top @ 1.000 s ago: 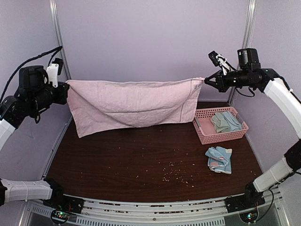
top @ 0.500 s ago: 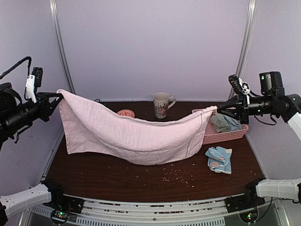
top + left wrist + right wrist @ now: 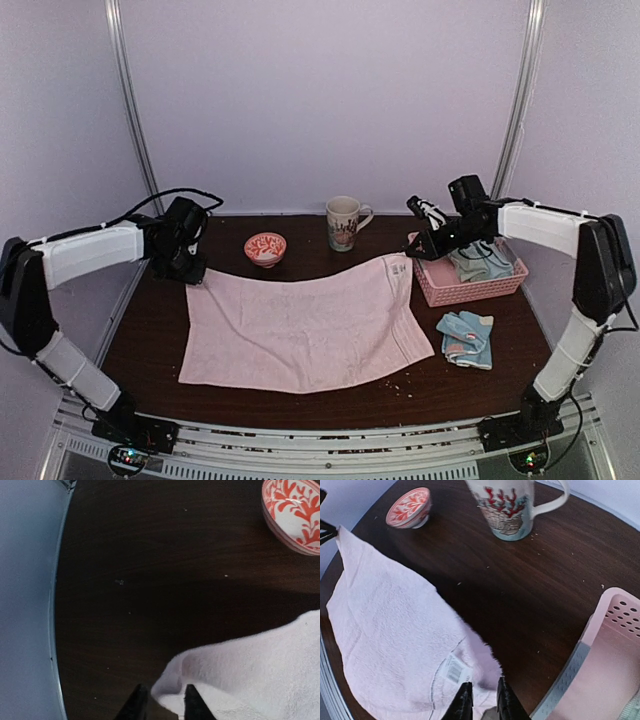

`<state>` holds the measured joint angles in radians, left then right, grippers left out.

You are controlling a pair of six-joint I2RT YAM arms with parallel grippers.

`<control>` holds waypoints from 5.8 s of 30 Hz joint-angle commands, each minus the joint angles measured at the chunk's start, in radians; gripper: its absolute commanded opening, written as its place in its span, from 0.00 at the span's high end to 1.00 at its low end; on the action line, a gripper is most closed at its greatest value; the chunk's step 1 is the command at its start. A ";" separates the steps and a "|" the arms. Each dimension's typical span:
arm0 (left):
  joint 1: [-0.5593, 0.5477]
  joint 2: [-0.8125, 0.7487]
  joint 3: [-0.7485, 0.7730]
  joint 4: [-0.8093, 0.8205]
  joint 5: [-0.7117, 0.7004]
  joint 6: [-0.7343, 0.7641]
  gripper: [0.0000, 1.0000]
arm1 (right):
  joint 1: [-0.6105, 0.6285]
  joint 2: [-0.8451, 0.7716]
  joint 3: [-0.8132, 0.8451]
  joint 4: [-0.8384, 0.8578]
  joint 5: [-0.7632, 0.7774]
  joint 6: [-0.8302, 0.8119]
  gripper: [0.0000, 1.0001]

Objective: Roll the towels
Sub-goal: Flatten out the towel at the center of the board, then move the towel to the center of the board, then pick up the towel from the center of the board.

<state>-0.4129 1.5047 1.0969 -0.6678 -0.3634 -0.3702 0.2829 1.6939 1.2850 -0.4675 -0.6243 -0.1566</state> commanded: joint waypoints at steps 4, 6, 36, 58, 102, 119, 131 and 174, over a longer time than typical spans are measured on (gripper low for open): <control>0.072 0.065 0.174 0.013 -0.007 0.008 0.56 | 0.021 0.081 0.195 0.070 0.215 0.079 0.65; 0.072 0.025 0.142 -0.005 0.042 0.002 0.54 | 0.020 0.034 0.165 0.059 0.210 0.064 0.62; 0.047 0.053 -0.241 -0.241 0.567 -0.057 0.99 | 0.339 -0.169 -0.350 -0.199 0.327 -0.425 0.94; -0.013 -0.005 -0.385 -0.380 0.385 -0.225 0.98 | 0.409 -0.204 -0.396 -0.265 0.339 -0.421 0.94; 0.221 -0.033 -0.088 0.228 0.351 0.072 0.30 | 0.309 0.042 0.058 -0.330 0.246 -0.335 0.79; 0.229 -0.277 -0.137 0.414 0.173 0.023 0.02 | 0.155 0.270 0.395 -0.374 0.367 -0.234 0.76; 0.271 -0.094 -0.239 0.548 0.306 0.016 0.12 | 0.177 0.306 0.432 -0.373 0.250 -0.277 0.76; 0.287 0.244 -0.106 0.297 0.217 0.093 0.46 | 0.199 0.394 0.469 -0.362 0.421 -0.227 0.83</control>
<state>-0.1390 1.7676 0.9840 -0.3752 -0.2138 -0.3119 0.4931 2.0613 1.7180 -0.8474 -0.2611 -0.4206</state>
